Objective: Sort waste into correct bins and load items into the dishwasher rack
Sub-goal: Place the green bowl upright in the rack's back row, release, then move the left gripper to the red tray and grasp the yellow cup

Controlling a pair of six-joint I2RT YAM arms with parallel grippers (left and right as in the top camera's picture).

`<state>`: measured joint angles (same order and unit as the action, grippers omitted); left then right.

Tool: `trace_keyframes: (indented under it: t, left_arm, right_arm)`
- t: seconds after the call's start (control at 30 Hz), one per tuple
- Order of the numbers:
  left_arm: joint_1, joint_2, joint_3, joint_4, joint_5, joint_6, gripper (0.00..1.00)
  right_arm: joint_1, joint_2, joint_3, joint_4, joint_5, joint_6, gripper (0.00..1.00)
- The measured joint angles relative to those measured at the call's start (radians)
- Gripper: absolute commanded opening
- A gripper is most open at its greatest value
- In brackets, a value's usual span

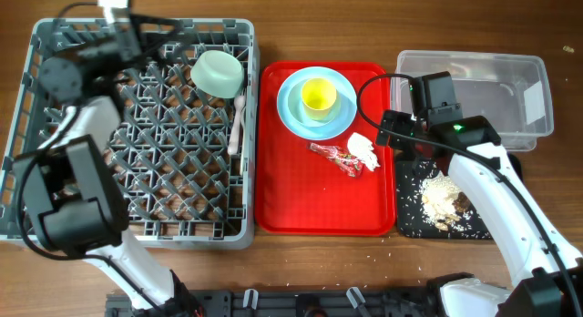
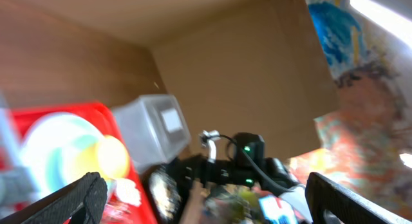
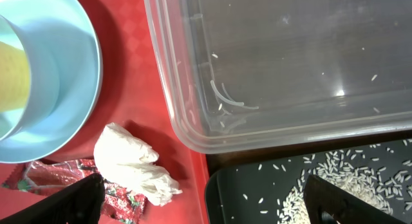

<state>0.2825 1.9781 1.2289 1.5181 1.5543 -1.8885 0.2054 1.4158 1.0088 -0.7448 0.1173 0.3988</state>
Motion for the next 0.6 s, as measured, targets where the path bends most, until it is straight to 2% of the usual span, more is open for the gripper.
trace_keyframes:
  t: [0.07, 0.17, 0.27, 0.37, 0.43, 0.6]
  left_arm:
    - [-0.064, -0.002, 0.0, -0.125, -0.027, 0.005, 1.0]
    - [-0.1, -0.002, 0.0, -0.233, -0.122, 0.027, 1.0]
    - [-0.12, -0.005, 0.001, -0.434, -0.238, 0.12, 0.99]
    - [-0.145, -0.007, 0.001, -0.723, -0.34, 0.283, 0.99]
    - [-0.163, -0.007, -0.001, -0.792, -0.385, 0.365, 0.99]
    - [-0.232, -0.007, 0.048, -0.805, -0.412, 0.473, 1.0]
  right_arm:
    - [0.0, 0.0, 0.0, -0.001, 0.0, 0.0, 1.0]
    - [0.0, 0.0, 0.0, -0.001, 0.0, 0.0, 1.0]
    - [0.0, 0.0, 0.0, -0.001, 0.0, 0.0, 1.0]
    - [0.0, 0.0, 0.0, -0.001, 0.0, 0.0, 1.0]
    - [0.0, 0.0, 0.0, 0.0, 0.0, 0.0, 1.0]
    - [0.0, 0.0, 0.0, -0.001, 0.0, 0.0, 1.0]
